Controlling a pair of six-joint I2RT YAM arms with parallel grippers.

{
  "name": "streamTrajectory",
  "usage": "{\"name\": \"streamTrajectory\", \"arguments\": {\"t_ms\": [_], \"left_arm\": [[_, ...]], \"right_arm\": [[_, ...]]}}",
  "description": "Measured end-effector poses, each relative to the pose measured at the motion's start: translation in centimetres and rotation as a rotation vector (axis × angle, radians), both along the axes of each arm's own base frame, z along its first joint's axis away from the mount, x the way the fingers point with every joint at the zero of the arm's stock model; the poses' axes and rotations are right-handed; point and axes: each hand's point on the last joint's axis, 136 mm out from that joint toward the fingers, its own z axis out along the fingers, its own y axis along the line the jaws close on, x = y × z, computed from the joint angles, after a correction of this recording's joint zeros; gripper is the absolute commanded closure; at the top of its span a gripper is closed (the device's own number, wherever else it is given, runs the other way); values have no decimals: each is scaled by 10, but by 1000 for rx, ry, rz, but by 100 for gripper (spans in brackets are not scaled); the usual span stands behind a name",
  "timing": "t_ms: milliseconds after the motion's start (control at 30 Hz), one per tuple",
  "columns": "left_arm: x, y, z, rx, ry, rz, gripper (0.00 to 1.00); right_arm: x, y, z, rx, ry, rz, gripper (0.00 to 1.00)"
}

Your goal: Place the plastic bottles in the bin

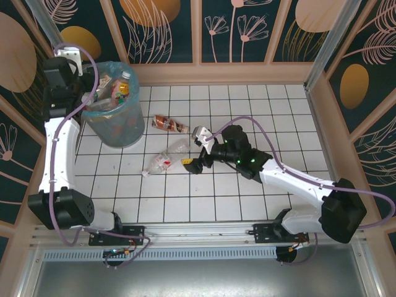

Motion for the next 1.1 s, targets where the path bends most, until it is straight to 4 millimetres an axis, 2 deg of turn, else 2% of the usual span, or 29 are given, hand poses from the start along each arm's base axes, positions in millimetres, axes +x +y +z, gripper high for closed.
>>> {"name": "streamTrajectory", "arguments": {"t_ms": [67, 133, 267, 300, 367, 467, 533, 567, 667, 767, 967, 1100], "left_arm": [[-8, -9, 1, -36, -8, -15, 34], [-21, -31, 9, -40, -22, -55, 33], [-64, -120, 30, -32, -78, -282, 33], [-79, -144, 31, -31, -82, -352, 32], [-100, -176, 24, -22, -66, -440, 28], [-123, -222, -18, 13, 37, -564, 22], [-131, -247, -62, 44, 146, -637, 19], [-134, -260, -90, 65, 218, -674, 18], [-146, -280, -170, 124, 429, -764, 17], [-156, -283, -225, 185, 589, -814, 14], [-158, -286, -283, 269, 735, -867, 13], [-156, -280, -317, 334, 827, -852, 12]], "right_arm": [[3, 3, -9, -26, -3, 6, 1], [7, 7, -21, -66, -14, 20, 1], [27, 11, -40, -145, -31, -4, 1], [36, 8, -41, -156, -26, -30, 1], [56, -5, -39, -159, -19, -92, 1], [86, -33, -36, -154, 4, -215, 1], [100, -53, -34, -144, 34, -301, 1], [105, -63, -33, -135, 51, -341, 1], [105, -85, -31, -118, 80, -402, 1], [93, -95, -34, -114, 93, -409, 1], [76, -105, -45, -127, 113, -404, 1], [70, -104, -42, -116, 113, -383, 1]]}}
